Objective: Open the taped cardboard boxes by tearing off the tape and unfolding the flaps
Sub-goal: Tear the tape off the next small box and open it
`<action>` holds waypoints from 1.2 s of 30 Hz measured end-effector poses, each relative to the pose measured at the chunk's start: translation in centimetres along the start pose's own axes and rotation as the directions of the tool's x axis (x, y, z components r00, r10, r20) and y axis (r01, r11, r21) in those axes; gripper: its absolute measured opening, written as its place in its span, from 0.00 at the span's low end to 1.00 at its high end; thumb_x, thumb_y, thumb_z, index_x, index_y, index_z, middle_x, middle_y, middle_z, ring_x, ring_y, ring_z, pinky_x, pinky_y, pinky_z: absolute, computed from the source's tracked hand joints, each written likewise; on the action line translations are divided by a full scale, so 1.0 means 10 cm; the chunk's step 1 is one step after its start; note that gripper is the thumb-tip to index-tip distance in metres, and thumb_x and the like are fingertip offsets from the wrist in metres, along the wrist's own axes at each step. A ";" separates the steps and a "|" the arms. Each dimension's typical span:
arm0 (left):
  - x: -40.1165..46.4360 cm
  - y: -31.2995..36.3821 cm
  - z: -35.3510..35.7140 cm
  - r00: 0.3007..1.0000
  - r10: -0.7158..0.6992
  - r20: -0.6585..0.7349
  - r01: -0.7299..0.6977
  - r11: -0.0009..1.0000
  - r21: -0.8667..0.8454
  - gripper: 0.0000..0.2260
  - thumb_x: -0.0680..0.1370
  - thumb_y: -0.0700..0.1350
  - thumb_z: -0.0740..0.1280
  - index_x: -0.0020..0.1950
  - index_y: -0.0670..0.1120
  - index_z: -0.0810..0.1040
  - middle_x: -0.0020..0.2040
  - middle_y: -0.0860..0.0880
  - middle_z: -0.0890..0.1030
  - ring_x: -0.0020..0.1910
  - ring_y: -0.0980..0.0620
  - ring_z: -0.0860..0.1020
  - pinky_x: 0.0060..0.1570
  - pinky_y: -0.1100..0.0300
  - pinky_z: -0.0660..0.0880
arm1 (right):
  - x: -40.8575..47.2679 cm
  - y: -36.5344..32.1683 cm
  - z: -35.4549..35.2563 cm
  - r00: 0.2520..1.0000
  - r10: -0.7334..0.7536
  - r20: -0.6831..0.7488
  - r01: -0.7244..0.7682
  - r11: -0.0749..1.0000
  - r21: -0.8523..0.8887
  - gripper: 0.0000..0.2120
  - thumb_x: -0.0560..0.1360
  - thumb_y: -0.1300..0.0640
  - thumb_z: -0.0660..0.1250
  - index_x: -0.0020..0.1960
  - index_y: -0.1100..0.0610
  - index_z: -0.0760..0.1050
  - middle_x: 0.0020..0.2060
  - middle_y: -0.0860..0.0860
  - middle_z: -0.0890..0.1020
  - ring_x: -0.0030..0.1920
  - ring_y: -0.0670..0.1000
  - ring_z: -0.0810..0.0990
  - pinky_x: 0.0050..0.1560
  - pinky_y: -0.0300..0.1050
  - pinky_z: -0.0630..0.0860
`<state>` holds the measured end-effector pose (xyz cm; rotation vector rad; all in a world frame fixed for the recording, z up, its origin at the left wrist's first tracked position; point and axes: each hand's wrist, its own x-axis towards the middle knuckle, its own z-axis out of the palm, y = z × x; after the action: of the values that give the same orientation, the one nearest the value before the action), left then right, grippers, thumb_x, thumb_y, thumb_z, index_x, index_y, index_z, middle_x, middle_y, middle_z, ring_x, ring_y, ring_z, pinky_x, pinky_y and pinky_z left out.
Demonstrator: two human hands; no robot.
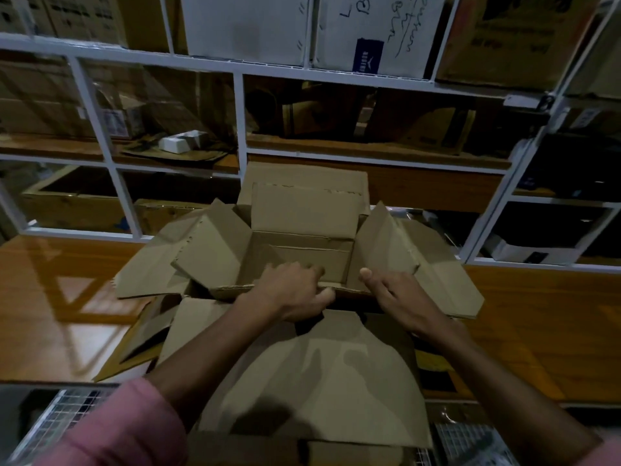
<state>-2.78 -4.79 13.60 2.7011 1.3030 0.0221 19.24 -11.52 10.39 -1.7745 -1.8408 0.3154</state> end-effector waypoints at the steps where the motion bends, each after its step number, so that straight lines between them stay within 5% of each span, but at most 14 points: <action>1: 0.06 0.11 0.01 0.999 0.023 -0.046 -0.023 1.000 -0.007 0.27 0.82 0.61 0.54 0.76 0.49 0.67 0.74 0.44 0.73 0.72 0.42 0.69 0.68 0.39 0.67 | -0.01 0.03 -0.03 0.997 -0.036 -0.070 0.037 0.999 0.000 0.25 0.84 0.37 0.49 0.44 0.49 0.78 0.38 0.47 0.80 0.39 0.44 0.78 0.43 0.52 0.77; 5: 0.34 0.73 0.03 0.956 0.122 -0.265 -0.137 0.990 -0.039 0.28 0.83 0.58 0.56 0.81 0.49 0.58 0.83 0.46 0.53 0.82 0.42 0.47 0.77 0.34 0.53 | -0.10 0.37 -0.30 0.942 -0.129 -0.309 0.103 0.990 -0.099 0.23 0.84 0.40 0.51 0.62 0.52 0.78 0.56 0.51 0.83 0.57 0.49 0.78 0.57 0.52 0.75; 11: 0.90 2.14 0.20 0.844 0.329 -0.425 -0.367 0.930 -0.009 0.29 0.81 0.56 0.63 0.80 0.49 0.61 0.83 0.43 0.54 0.82 0.39 0.48 0.76 0.36 0.55 | -0.64 1.30 -0.96 0.844 -0.074 -0.531 -0.038 0.980 -0.197 0.27 0.83 0.40 0.54 0.70 0.59 0.73 0.66 0.58 0.78 0.67 0.59 0.74 0.67 0.59 0.71; 16: 1.29 3.44 0.53 0.799 0.512 -0.315 -0.514 0.854 0.083 0.32 0.79 0.54 0.65 0.80 0.46 0.61 0.83 0.42 0.53 0.81 0.36 0.47 0.74 0.33 0.57 | -1.42 2.32 -1.56 0.772 0.079 -0.631 -0.285 0.930 -0.231 0.32 0.83 0.36 0.52 0.69 0.61 0.73 0.67 0.59 0.76 0.67 0.63 0.74 0.67 0.59 0.70; 25: 1.79 5.46 1.07 0.711 0.671 -0.212 -0.653 0.741 0.156 0.34 0.81 0.59 0.62 0.83 0.48 0.54 0.84 0.44 0.42 0.82 0.38 0.38 0.77 0.33 0.46 | -3.02 3.69 -2.56 0.653 0.316 -0.688 -0.610 0.757 -0.232 0.33 0.83 0.34 0.52 0.69 0.60 0.73 0.67 0.59 0.77 0.66 0.63 0.74 0.63 0.62 0.73; 36: 2.57 6.86 1.49 0.640 0.752 -0.157 -0.744 0.658 0.119 0.33 0.83 0.62 0.57 0.83 0.50 0.51 0.84 0.46 0.41 0.81 0.40 0.35 0.77 0.33 0.42 | -3.67 4.84 -3.30 0.541 0.480 -0.691 -0.753 0.642 -0.143 0.35 0.81 0.29 0.46 0.73 0.53 0.70 0.71 0.54 0.73 0.71 0.58 0.69 0.68 0.65 0.68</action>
<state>67.73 -28.68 6.82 3.1200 0.0888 0.3568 76.68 -49.38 3.35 -2.4548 -0.7612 -0.4207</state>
